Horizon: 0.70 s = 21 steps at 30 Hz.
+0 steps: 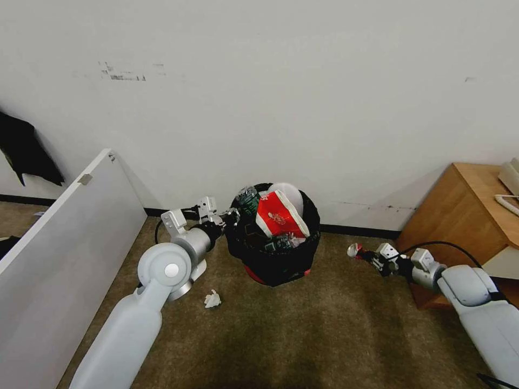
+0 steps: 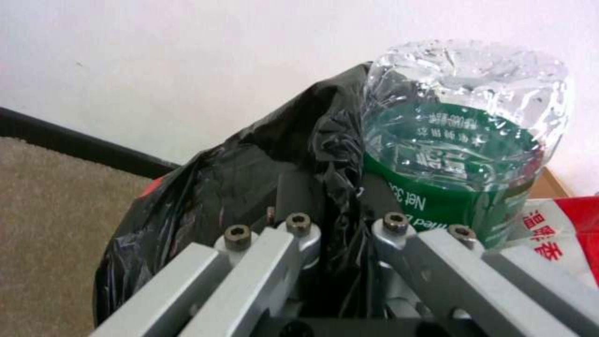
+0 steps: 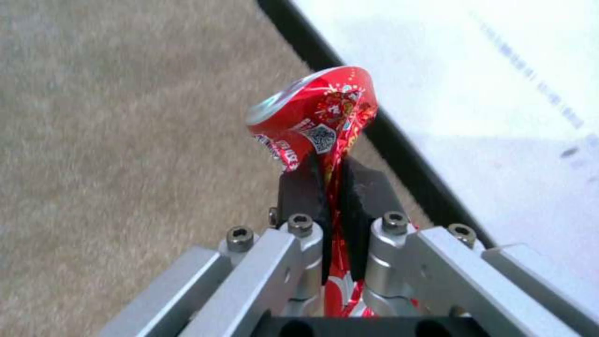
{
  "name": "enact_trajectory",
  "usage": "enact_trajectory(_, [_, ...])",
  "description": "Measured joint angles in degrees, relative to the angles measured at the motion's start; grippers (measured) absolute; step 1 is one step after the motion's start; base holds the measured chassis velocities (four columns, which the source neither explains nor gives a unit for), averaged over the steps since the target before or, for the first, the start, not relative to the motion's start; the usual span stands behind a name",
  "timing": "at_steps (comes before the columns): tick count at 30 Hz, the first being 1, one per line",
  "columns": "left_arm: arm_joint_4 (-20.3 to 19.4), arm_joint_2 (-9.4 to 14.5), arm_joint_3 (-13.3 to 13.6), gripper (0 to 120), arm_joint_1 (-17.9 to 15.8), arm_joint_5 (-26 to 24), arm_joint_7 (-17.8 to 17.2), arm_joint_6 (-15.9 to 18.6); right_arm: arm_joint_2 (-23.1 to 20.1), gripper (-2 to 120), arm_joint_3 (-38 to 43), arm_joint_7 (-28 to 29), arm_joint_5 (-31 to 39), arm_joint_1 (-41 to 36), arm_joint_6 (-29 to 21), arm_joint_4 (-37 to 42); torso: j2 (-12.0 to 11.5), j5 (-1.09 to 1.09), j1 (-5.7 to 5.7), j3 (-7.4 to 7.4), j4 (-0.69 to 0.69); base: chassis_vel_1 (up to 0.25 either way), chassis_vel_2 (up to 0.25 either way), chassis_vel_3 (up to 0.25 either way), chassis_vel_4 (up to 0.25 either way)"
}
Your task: Pick up the trash bin, then pick up the garbage from the floor and place it into the trash bin.
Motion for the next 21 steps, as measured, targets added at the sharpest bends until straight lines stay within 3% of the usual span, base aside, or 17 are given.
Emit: enact_trajectory(21, [-1.23,0.46,-1.26,4,1.23,-0.09,-0.49,0.09,-1.21,4,6.98,0.34,7.35,-0.20,-1.53,12.29,0.00,0.00,0.00,0.00,0.00,0.000,0.000,0.000,0.000])
